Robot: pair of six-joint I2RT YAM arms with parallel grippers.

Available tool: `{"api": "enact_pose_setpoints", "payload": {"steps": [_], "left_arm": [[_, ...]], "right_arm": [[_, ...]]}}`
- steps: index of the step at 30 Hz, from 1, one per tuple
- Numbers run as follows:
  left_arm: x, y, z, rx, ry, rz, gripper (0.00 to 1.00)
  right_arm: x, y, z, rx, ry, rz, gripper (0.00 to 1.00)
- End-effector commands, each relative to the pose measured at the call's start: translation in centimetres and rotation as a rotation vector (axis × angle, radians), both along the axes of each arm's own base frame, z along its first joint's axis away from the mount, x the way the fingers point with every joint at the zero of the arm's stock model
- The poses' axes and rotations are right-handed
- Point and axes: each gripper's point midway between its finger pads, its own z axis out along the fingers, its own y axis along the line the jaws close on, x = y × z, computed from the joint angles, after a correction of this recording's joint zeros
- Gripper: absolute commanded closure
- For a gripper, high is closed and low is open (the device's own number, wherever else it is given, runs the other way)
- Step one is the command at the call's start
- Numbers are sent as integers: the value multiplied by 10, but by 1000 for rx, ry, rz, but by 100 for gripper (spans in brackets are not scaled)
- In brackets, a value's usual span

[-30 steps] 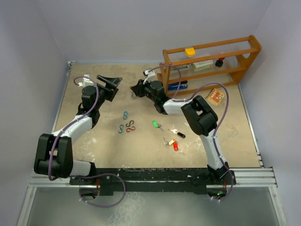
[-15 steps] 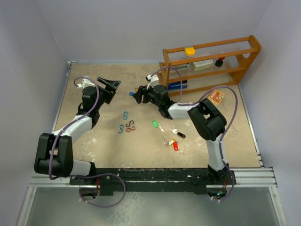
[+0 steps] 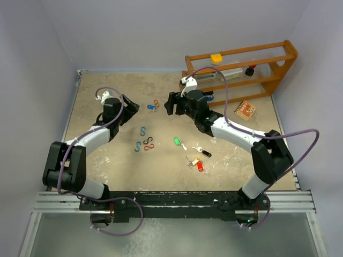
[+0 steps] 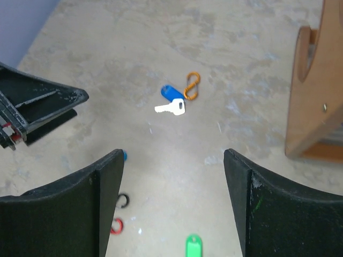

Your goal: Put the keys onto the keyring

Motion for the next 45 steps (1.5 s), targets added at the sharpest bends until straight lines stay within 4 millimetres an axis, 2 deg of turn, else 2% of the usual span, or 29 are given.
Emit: {"api": "enact_pose_setpoints", "payload": {"steps": [1,6,12,18,26,42,43,45], "left_arm": [[4,-15,9,255,13,-55,24],[-3,-35,-12,397,117,-141,23],[-13,-33,-32,490,180,-169,24],[-25,-44,-46,536,226,-232,25],[-41,-60,-65,591,279,-291,26],[-48,-59,-82,622,319,-296,33],[-48,-58,-83,624,320,-294,33],[-48,-57,-84,630,322,-290,33]], "right_arm": [[-26,-30,-23,-111,130,-52,21],[-35,-52,-23,-197,141,-85,17],[-48,-72,-36,-270,165,-110,10],[-56,-89,-42,-285,164,-138,8],[-57,-102,-41,-277,154,-159,7],[-55,-113,-34,-237,145,-178,8],[-59,-115,-45,-250,163,-175,8],[-59,-116,-47,-249,167,-173,8]]}}
